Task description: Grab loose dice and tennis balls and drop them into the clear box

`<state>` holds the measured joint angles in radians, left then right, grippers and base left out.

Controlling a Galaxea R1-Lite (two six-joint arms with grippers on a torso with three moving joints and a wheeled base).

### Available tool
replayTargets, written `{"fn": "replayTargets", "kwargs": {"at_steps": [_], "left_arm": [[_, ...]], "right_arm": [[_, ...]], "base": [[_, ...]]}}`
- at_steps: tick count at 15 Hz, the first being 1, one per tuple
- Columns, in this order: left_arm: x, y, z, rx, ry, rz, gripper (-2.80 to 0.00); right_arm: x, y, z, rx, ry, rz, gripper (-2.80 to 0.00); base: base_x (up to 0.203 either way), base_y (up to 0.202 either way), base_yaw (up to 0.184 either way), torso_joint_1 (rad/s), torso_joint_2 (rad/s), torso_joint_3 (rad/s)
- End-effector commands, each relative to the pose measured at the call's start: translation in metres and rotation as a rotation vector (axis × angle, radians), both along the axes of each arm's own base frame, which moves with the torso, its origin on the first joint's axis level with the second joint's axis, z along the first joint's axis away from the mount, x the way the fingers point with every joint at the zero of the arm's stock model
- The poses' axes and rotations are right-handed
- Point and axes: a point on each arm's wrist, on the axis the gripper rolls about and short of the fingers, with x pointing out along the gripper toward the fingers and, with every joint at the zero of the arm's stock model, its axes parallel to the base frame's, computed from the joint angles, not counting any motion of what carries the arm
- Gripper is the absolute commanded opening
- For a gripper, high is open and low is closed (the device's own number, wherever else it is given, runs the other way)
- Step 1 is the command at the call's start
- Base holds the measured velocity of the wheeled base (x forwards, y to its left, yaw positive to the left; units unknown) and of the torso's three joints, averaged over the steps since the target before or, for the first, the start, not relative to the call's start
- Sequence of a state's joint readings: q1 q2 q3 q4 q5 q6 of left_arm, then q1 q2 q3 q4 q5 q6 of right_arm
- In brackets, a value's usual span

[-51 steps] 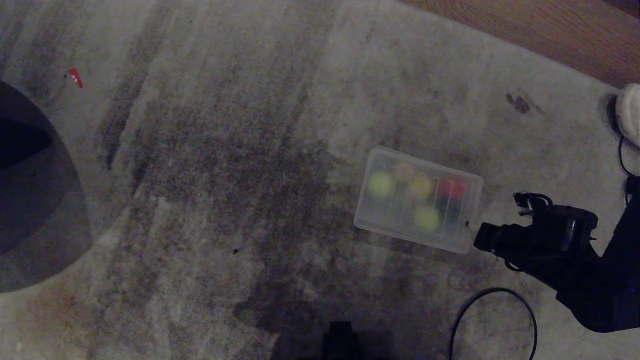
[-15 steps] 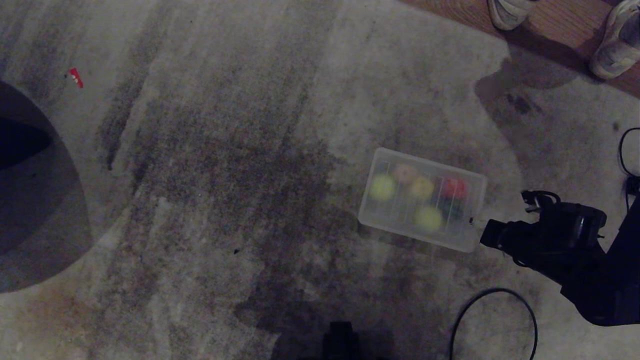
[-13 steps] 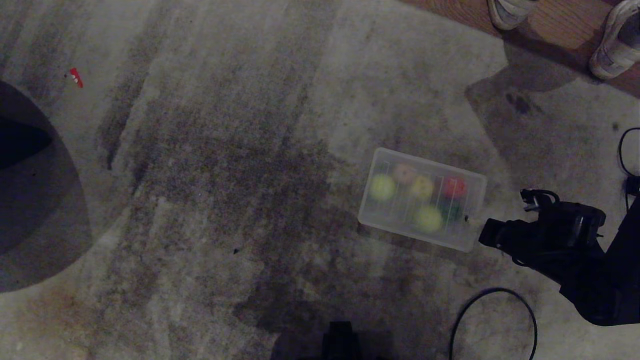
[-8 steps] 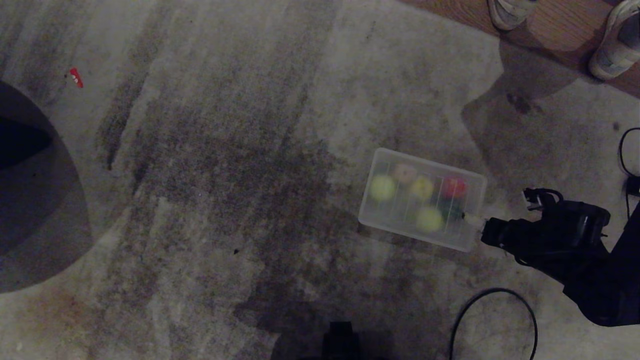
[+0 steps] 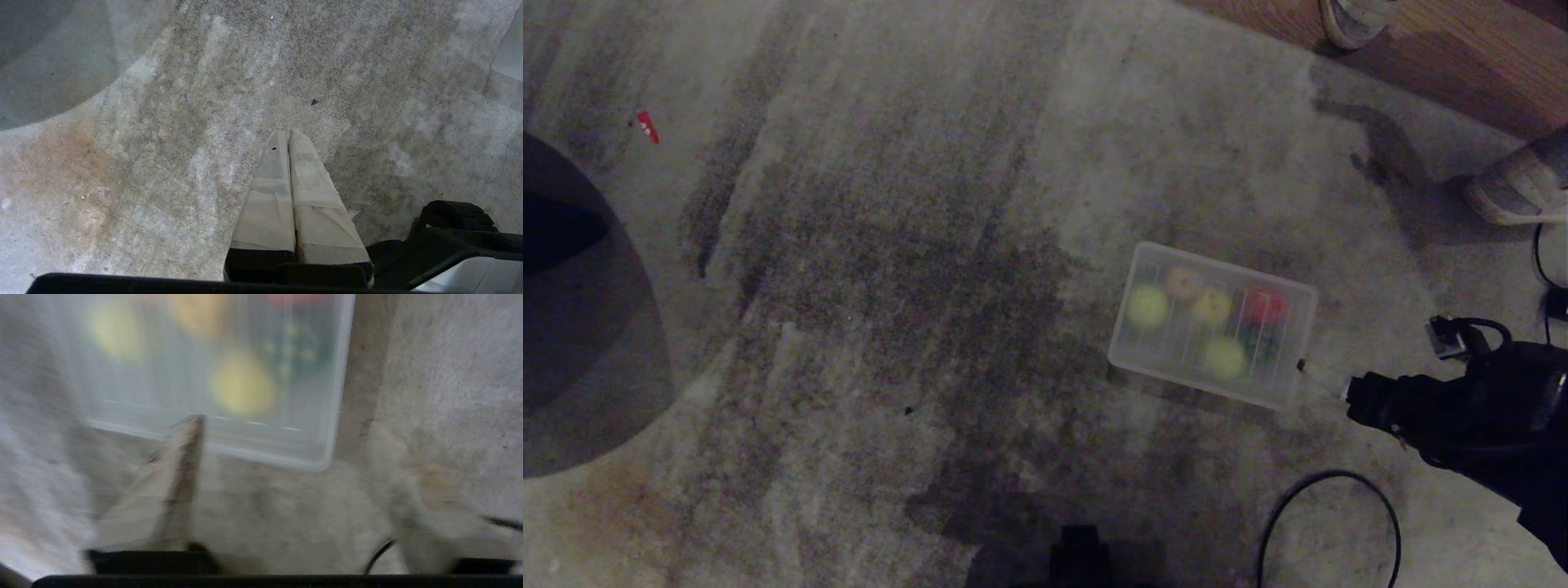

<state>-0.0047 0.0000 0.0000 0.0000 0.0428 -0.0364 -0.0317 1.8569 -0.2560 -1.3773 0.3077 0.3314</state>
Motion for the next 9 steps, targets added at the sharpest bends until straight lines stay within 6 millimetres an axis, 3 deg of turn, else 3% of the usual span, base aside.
{"fn": "replayTargets", "kwargs": {"at_steps": [1,5,9], "left_arm": [[0.0,0.0,0.0,0.0,0.003,0.0,-2.8],[0.0,0.0,0.0,0.0,0.003,0.002,-2.8],[0.0,0.0,0.0,0.0,0.003,0.002,-2.8]], "right_arm": [[-0.033,0.0,0.037,0.02,-0.115,-0.006,-2.8],[-0.093,0.002,0.063,-0.03,-0.114,-0.002,-2.8],[-0.178,0.005,0.057,-0.134,-0.092,-0.007,-2.8]], "base": [[0.0,0.0,0.0,0.0,0.0,0.0],[0.0,0.0,0.0,0.0,0.0,0.0],[0.0,0.0,0.0,0.0,0.0,0.0]]}}
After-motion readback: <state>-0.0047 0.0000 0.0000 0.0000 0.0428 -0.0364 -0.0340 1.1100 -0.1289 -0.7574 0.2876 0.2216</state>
